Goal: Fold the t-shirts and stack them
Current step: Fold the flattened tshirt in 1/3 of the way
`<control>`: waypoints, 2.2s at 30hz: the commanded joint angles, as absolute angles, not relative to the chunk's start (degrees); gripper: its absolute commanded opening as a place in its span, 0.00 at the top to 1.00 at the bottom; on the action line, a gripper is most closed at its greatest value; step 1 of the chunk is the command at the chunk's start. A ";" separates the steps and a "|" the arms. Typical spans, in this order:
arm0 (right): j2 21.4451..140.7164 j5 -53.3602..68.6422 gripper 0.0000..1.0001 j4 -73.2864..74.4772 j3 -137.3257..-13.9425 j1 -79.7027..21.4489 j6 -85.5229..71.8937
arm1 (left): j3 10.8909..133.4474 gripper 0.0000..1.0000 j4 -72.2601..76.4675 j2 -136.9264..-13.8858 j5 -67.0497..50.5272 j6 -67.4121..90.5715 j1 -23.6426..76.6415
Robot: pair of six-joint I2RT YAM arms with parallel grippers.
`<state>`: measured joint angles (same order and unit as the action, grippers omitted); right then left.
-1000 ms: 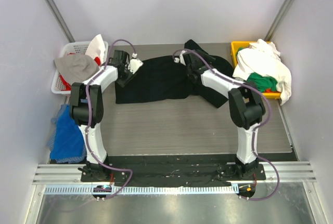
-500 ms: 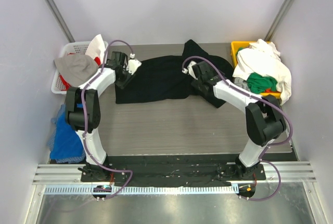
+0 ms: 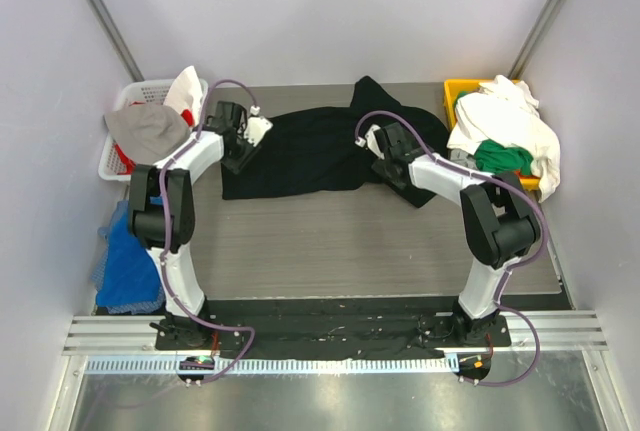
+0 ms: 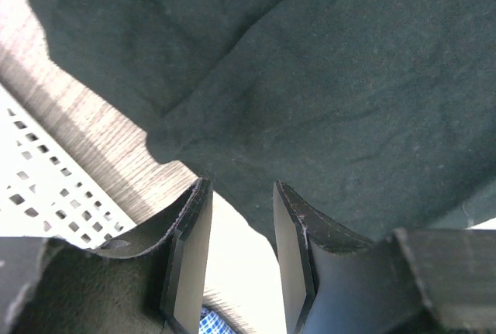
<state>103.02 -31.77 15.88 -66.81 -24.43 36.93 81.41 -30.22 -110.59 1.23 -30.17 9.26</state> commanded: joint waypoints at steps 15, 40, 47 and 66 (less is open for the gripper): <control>106.61 -32.52 0.19 6.68 -58.36 -20.22 40.87 | 80.51 0.59 -27.95 -115.13 2.02 -29.09 10.99; 90.98 -26.20 0.22 14.94 -44.83 -18.72 42.54 | 66.10 0.60 -20.83 -108.81 12.48 -36.91 9.67; 85.87 -24.08 0.22 17.31 -41.66 -18.63 43.51 | 60.65 0.60 -20.39 -103.28 12.31 -37.18 9.67; 75.06 -15.48 0.22 22.50 -52.29 -18.72 34.90 | 66.52 0.60 -23.29 -102.30 10.64 -34.10 9.67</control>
<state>79.88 -19.51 21.58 -46.46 -18.90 39.53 61.82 -21.45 -101.56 12.05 -35.86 10.00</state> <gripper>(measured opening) 0.781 0.396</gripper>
